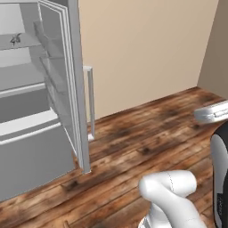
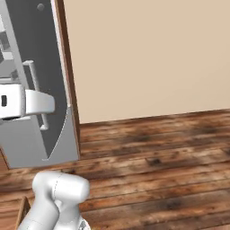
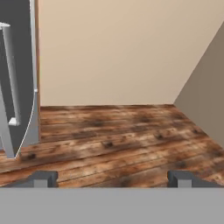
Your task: Gather the avocado and tomato from the fridge and place them on a tray on the dining counter. Then gather the fish and chicken drumstick from the fridge and place them on the other tray.
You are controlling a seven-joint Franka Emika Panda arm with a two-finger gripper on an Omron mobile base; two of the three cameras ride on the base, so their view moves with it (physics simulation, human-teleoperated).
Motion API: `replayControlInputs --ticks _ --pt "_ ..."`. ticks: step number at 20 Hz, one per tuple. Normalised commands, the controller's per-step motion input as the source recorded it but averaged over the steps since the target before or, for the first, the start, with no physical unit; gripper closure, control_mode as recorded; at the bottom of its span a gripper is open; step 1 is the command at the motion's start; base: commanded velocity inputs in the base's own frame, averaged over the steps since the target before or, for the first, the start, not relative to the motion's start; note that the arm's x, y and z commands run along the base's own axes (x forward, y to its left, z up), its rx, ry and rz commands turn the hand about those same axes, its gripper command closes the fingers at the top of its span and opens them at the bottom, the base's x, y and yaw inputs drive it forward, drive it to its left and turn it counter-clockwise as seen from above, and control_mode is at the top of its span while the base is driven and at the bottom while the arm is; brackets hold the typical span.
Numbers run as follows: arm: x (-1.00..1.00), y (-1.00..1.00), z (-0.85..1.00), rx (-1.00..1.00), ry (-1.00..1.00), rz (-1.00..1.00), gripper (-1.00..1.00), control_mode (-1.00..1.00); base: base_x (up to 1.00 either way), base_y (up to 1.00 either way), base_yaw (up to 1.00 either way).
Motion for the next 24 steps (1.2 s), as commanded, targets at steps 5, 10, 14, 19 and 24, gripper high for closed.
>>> replayControlInputs --ticks 5,10,14,19,24 --pt "0.0 0.0 0.0 0.0 0.0 0.0 -1.0 1.0 0.0 1.0 0.0" --pt "0.0 0.0 0.0 0.0 0.0 0.0 -1.0 1.0 0.0 1.0 0.0" --pt "0.0 0.0 0.0 0.0 0.0 0.0 -1.0 1.0 0.0 1.0 0.0" --pt "0.0 0.0 0.0 0.0 0.0 0.0 -1.0 1.0 0.18 0.98 0.03" --pt "0.0 0.0 0.0 0.0 0.0 0.0 -1.0 1.0 0.97 0.58 0.06"
